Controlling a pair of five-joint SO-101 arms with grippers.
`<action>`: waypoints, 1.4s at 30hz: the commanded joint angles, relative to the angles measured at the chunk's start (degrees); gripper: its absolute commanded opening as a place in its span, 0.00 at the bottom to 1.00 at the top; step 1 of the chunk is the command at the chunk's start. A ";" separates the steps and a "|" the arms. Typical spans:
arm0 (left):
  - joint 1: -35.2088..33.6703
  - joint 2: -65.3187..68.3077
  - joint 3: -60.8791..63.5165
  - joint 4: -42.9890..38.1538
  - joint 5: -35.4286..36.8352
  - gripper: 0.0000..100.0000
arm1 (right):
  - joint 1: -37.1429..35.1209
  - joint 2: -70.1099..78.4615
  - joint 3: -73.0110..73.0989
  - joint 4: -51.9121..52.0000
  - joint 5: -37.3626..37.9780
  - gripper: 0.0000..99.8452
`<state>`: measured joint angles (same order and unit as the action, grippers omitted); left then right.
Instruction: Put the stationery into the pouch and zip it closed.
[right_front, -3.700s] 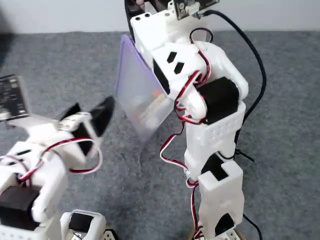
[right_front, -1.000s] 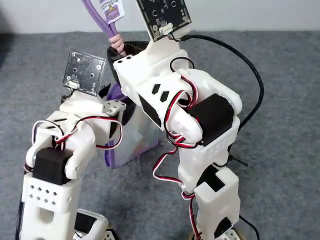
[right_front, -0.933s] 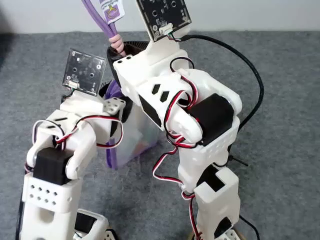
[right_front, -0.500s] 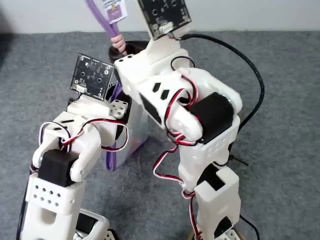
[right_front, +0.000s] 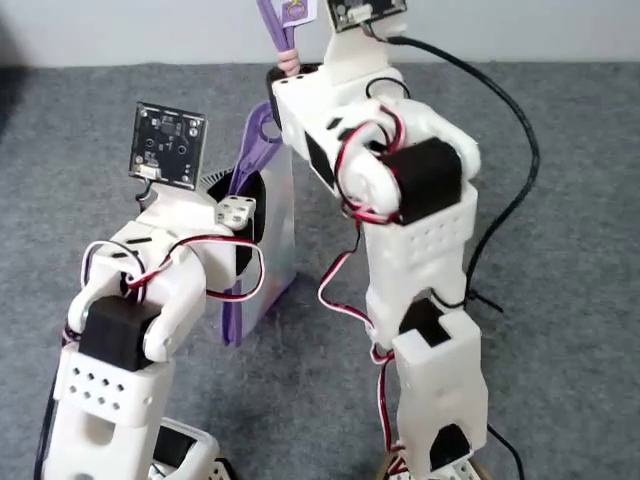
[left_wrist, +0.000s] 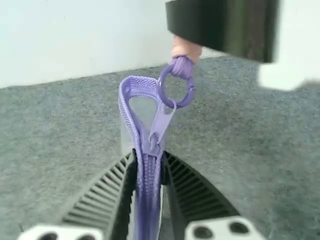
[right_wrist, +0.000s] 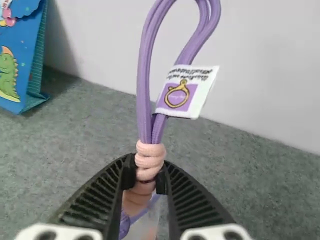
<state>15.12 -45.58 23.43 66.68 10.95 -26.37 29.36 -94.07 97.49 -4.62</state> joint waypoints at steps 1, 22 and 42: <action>0.00 -0.53 -2.68 4.40 2.55 0.01 | 4.44 0.40 -2.11 -3.91 0.44 0.01; -0.09 -0.53 -4.88 9.67 2.73 0.01 | 9.54 11.91 -2.11 -23.60 0.97 0.01; -0.09 -6.59 -1.36 9.23 2.55 0.01 | 11.74 19.82 -2.20 -32.40 0.97 0.01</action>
<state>15.03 -47.87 22.64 74.33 13.05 -18.73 52.22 -94.15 67.52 -4.26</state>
